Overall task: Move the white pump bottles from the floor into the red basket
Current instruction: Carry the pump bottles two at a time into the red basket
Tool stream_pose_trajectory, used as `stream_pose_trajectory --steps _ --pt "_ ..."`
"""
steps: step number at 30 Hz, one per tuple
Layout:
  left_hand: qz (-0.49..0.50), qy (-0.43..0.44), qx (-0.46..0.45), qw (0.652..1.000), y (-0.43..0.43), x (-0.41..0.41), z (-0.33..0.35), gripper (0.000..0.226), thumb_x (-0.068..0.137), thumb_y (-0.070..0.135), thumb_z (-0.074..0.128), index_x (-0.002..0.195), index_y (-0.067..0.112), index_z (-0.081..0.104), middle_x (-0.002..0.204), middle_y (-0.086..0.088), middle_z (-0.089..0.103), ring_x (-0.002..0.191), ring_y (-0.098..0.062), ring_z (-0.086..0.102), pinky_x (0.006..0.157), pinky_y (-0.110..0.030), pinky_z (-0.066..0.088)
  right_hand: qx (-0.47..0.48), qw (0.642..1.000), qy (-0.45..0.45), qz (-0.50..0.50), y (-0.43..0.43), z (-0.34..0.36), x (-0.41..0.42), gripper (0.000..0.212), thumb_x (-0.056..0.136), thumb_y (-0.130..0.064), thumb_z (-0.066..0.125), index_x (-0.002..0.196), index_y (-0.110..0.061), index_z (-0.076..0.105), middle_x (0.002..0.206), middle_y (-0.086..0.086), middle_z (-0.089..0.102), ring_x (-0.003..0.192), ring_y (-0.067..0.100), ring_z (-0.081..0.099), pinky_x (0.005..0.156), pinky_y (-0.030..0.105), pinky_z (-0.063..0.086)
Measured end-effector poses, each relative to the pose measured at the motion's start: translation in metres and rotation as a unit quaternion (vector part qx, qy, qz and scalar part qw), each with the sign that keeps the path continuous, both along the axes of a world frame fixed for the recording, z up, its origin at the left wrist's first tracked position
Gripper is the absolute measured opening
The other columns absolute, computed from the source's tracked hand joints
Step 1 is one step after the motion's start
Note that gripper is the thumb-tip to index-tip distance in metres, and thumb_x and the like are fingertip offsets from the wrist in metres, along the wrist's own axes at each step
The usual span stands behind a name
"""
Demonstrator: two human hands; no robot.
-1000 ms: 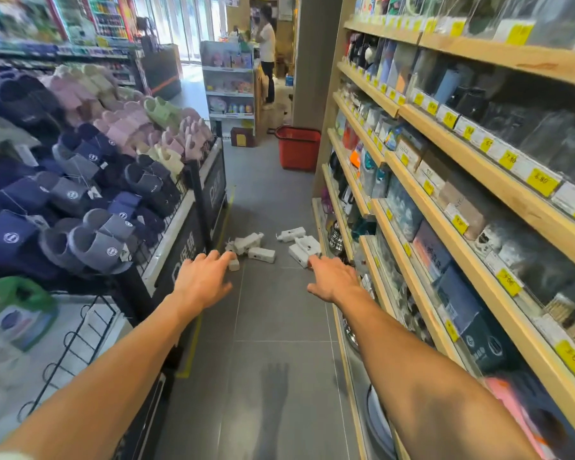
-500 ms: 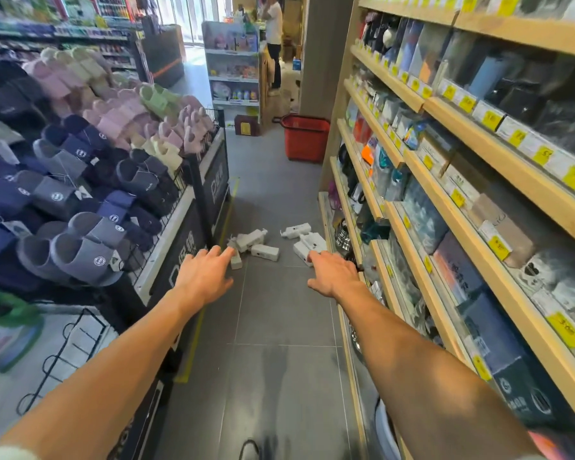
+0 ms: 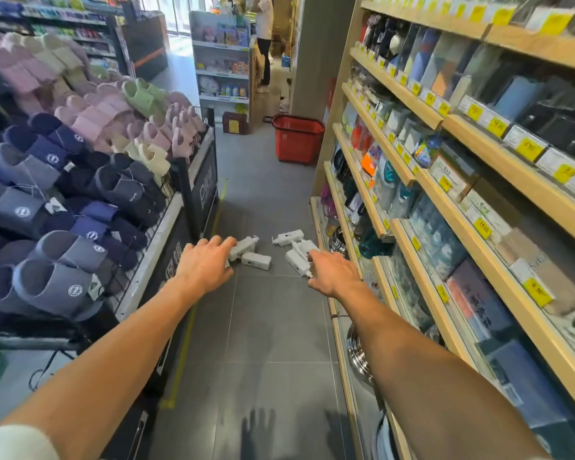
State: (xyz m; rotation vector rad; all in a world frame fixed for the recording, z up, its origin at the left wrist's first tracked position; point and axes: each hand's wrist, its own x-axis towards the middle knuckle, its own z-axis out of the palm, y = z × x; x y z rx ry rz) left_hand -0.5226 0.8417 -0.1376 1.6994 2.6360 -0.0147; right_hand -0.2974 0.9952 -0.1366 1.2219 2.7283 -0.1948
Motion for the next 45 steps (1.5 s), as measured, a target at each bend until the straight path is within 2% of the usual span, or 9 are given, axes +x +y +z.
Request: stream_pose_trajectory --steps 5,15,22,27,45 --pt "-0.007 0.000 -0.003 1.000 0.038 -0.018 -0.010 0.060 0.092 0.043 0.059 0.146 0.030 0.037 0.134 -0.003 0.054 0.121 -0.031 0.055 0.095 -0.048 0.047 -0.010 1.000 -0.011 -0.014 0.034 -0.006 -0.016 0.051 0.093 -0.036 0.069 0.136 -0.021 0.048 0.138 0.005 0.056 0.127 0.031 0.049 0.103 0.051 0.044" --pt "-0.014 0.006 -0.021 1.000 0.130 -0.053 -0.022 0.059 0.092 0.047 0.061 0.144 0.031 0.037 0.132 -0.002 0.055 0.120 -0.030 0.056 0.094 -0.047 0.048 -0.016 1.000 -0.017 -0.008 0.132 -0.026 -0.051 0.053 0.094 -0.041 0.068 0.137 -0.019 0.047 0.135 0.008 0.057 0.125 0.032 0.052 0.100 0.049 0.047" --pt "0.002 0.012 -0.020 1.000 0.186 -0.082 -0.016 0.060 0.092 0.046 0.062 0.144 0.031 0.037 0.133 -0.003 0.055 0.122 -0.030 0.055 0.094 -0.046 0.046 -0.020 0.999 -0.026 0.003 0.193 -0.028 -0.083 0.048 0.093 -0.037 0.065 0.136 -0.020 0.051 0.133 0.008 0.058 0.123 0.031 0.052 0.096 0.045 0.046" --pt "0.007 0.001 -0.028 1.000 0.214 -0.107 -0.022 0.060 0.093 0.046 0.060 0.146 0.030 0.037 0.135 -0.003 0.054 0.123 -0.030 0.054 0.096 -0.047 0.046 -0.025 0.999 -0.021 0.009 0.223 -0.029 -0.113 0.051 0.094 -0.034 0.064 0.141 -0.021 0.047 0.136 0.008 0.056 0.125 0.031 0.051 0.096 0.043 0.045" --pt "-0.009 -0.027 -0.033 0.999 0.335 -0.251 -0.029 0.064 0.093 0.044 0.061 0.149 0.031 0.033 0.138 -0.003 0.052 0.126 -0.030 0.053 0.098 -0.048 0.045 -0.024 0.999 -0.032 -0.035 0.326 -0.025 -0.234 0.049 0.095 -0.035 0.065 0.138 -0.021 0.049 0.138 0.007 0.057 0.127 0.032 0.050 0.099 0.045 0.045"
